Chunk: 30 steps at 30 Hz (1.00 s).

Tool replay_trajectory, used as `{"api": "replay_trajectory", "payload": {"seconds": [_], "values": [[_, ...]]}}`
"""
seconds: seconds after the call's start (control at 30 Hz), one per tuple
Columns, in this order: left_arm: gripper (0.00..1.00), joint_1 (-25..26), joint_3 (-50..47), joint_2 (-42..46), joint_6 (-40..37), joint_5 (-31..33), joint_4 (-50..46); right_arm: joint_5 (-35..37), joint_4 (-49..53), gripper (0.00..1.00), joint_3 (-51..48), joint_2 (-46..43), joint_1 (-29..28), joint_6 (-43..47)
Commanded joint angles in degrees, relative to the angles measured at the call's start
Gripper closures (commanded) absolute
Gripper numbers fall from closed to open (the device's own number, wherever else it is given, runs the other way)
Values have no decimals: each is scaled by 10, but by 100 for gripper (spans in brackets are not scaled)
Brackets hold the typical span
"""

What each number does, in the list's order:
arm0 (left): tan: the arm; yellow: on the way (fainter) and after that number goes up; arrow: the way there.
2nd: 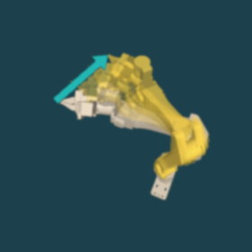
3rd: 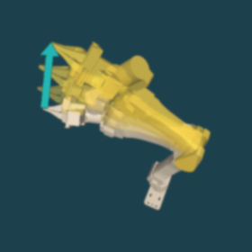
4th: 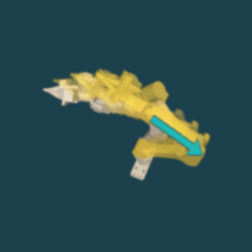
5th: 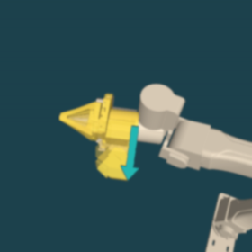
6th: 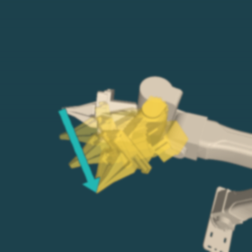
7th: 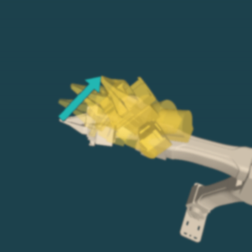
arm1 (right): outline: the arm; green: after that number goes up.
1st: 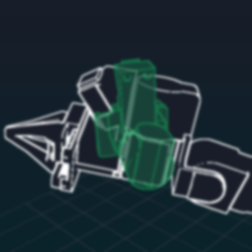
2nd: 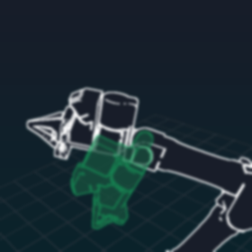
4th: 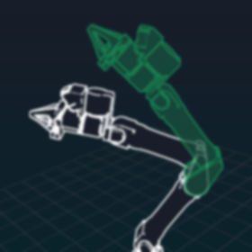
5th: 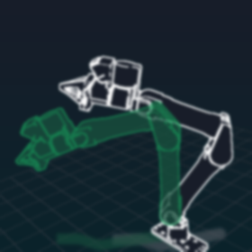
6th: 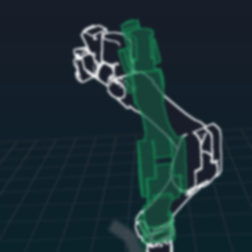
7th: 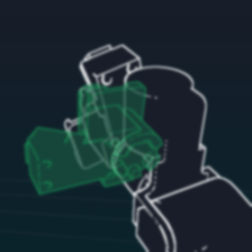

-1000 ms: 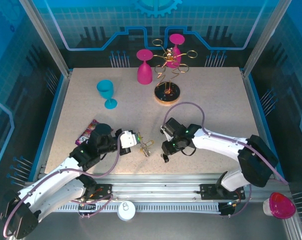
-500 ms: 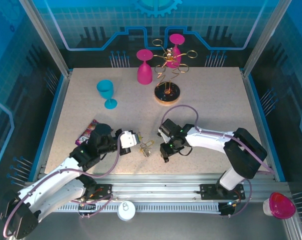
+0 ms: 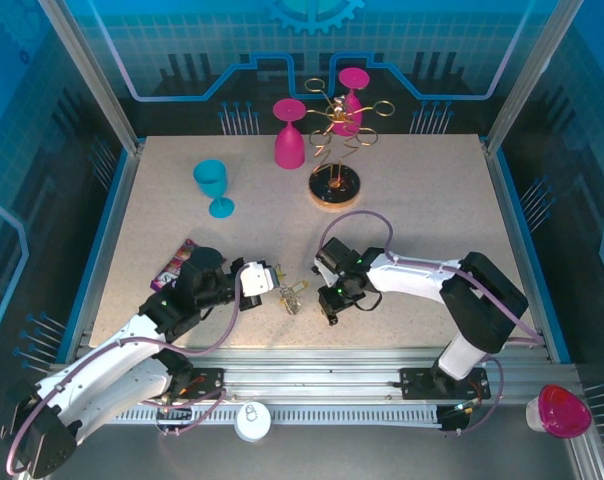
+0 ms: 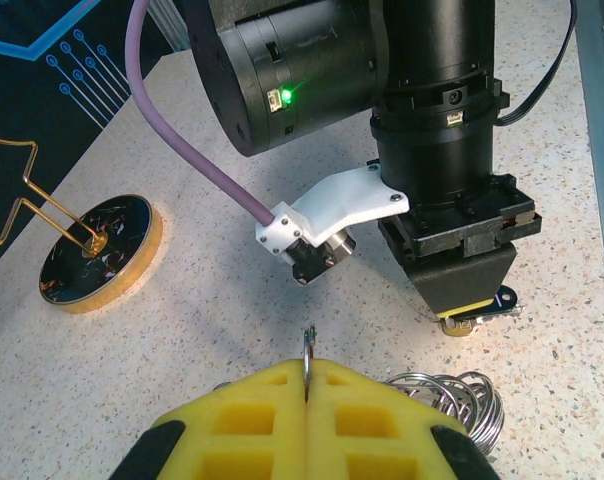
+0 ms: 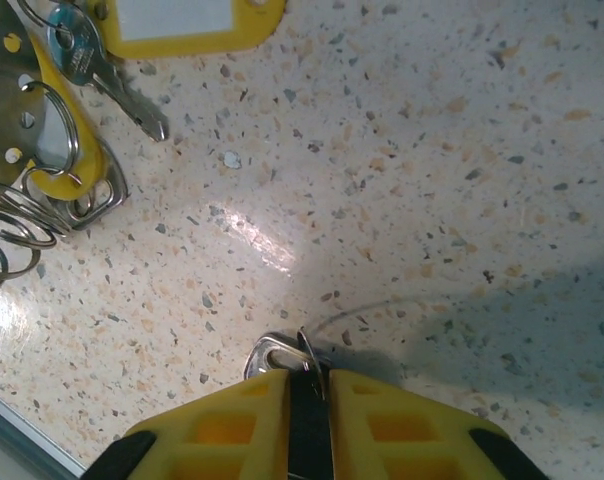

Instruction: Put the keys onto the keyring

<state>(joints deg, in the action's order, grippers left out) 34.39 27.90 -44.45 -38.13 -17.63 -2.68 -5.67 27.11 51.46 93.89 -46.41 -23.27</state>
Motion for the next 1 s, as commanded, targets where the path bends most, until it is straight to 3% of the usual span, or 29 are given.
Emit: {"api": "replay_trajectory", "payload": {"seconds": [0.0,0.2,0.4,0.77,0.97], "values": [[100,-2,-7,8,-15,-16,13,-13,-7,83,13,10,5,6],[100,-2,-7,7,-17,-16,12,-15,-8,85,14,15,5,5],[100,-2,-6,7,-18,-15,11,-15,-1,99,16,7,5,9],[100,-2,-7,4,-9,-30,20,-8,54,100,-7,-185,4,122],[100,-2,-4,-5,3,-57,24,-52,67,100,1,-251,0,226]]}}
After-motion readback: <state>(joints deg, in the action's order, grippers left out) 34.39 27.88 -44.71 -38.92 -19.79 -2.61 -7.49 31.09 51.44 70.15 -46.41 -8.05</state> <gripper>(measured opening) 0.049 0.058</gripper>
